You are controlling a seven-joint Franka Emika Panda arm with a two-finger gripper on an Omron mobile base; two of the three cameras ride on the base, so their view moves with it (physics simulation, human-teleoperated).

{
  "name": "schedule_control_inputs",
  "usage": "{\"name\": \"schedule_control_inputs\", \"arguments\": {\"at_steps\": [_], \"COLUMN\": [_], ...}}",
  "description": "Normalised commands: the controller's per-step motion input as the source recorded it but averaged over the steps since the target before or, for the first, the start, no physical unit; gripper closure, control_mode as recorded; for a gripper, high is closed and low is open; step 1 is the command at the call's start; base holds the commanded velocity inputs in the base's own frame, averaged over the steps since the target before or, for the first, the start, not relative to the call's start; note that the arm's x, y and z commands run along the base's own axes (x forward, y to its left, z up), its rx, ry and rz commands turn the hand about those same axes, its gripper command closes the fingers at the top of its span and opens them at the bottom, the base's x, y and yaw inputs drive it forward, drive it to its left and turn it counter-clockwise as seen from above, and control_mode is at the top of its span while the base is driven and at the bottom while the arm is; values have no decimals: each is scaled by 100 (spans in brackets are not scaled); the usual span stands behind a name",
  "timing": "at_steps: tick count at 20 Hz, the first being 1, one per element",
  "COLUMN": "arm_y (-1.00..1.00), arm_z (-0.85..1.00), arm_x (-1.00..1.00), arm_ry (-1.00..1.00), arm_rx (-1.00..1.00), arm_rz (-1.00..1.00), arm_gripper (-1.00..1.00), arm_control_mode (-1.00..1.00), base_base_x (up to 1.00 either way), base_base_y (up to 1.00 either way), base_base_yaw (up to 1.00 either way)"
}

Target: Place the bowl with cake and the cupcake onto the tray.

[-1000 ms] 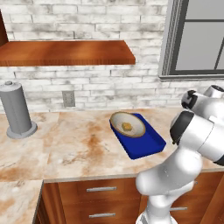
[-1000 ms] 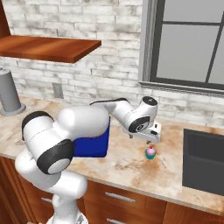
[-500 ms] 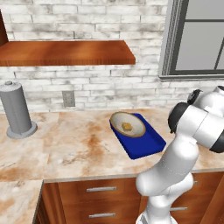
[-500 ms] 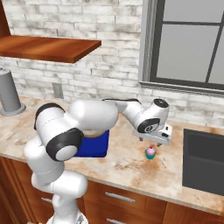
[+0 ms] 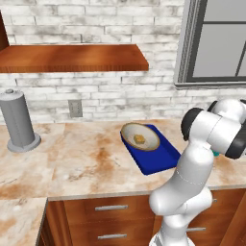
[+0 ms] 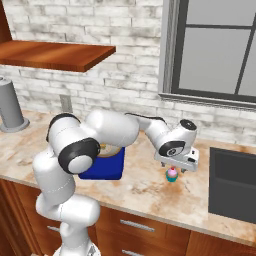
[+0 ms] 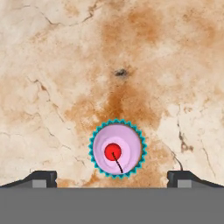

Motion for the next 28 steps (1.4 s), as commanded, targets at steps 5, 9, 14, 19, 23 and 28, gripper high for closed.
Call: {"name": "schedule_control_inputs", "arguments": {"at_steps": [5, 9, 14, 19, 23, 28], "arm_y": [0, 0, 1, 12, 5, 0], "arm_z": [-27, 0, 0, -4, -7, -23], "arm_x": [-3, 0, 0, 0, 2, 10], "arm_ry": [0, 0, 0, 0, 0, 0], "arm_rx": [0, 0, 0, 0, 0, 0], "arm_rz": [2, 1, 0, 0, 0, 0], "arm_gripper": [-100, -100, -100, -100, -100, -100], "arm_control_mode": [-100, -100, -100, -100, -100, -100], "base_base_x": [0, 0, 0, 0, 0, 0], "base_base_y": [0, 0, 0, 0, 0, 0], "base_base_yaw": [0, 0, 0, 0, 0, 0]}}
